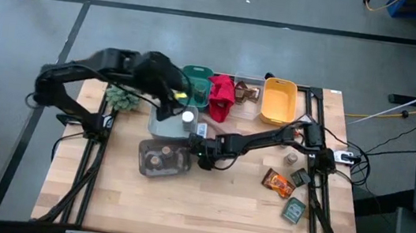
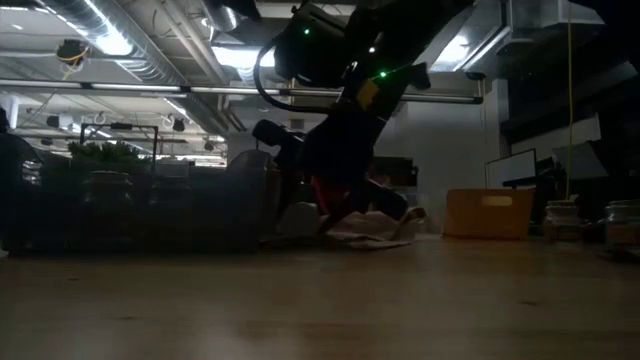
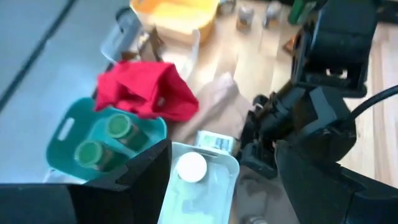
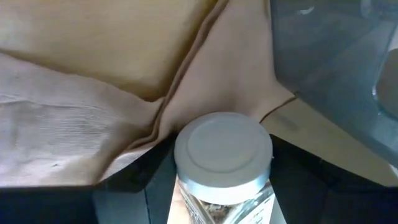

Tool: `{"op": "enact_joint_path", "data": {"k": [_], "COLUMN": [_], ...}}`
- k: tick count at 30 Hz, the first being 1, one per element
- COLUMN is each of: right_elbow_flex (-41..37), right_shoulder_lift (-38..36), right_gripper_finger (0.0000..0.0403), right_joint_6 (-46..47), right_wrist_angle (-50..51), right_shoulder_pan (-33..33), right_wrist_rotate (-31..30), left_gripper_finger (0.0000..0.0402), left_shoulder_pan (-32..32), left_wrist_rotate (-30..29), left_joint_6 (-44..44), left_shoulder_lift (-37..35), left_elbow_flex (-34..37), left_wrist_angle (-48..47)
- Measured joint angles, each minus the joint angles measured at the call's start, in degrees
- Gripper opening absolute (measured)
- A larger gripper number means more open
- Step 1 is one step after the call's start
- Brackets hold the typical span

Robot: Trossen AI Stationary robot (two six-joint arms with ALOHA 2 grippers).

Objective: Sort spices by type
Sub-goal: Put the white seasoning bottle into the gray bin

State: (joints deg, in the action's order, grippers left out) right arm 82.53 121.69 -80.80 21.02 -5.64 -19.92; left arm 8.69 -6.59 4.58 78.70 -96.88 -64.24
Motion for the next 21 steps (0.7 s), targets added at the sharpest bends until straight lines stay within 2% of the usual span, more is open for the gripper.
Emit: {"op": "enact_joint_path", "data": {"k": [7, 9, 15, 21], "right_elbow_flex": [-0.1, -0.1, -0.1, 0.0], "right_shoulder_lift": [-0.3, -0.4, -0.5, -0.6], "right_gripper_finger": [0.022, 0.0226, 0.0222, 0.0212], "right_joint_6": [3.5, 6.3, 11.5, 18.1], "right_wrist_angle": [0.2, 0.2, 0.4, 3.7], "right_shoulder_pan": [-1.6, -2.0, -2.7, -3.4], "right_wrist_rotate": [-2.0, -2.4, -8.3, -8.9], "left_gripper_finger": [0.0269, 0.0269, 0.0269, 0.0269], "left_shoulder_pan": [0.0, -0.1, -0.2, -0.1], "left_wrist_rotate": [-1.4, -1.5, -1.6, -1.9], "left_joint_6": [0.2, 0.3, -0.1, -0.9], "left_shoulder_lift": [-5.9, -6.6, -7.4, -9.2], "left_elbow_flex": [0.0, 0.0, 0.0, 0.0], "left_wrist_angle": [0.0, 0.0, -2.3, -2.9]}}
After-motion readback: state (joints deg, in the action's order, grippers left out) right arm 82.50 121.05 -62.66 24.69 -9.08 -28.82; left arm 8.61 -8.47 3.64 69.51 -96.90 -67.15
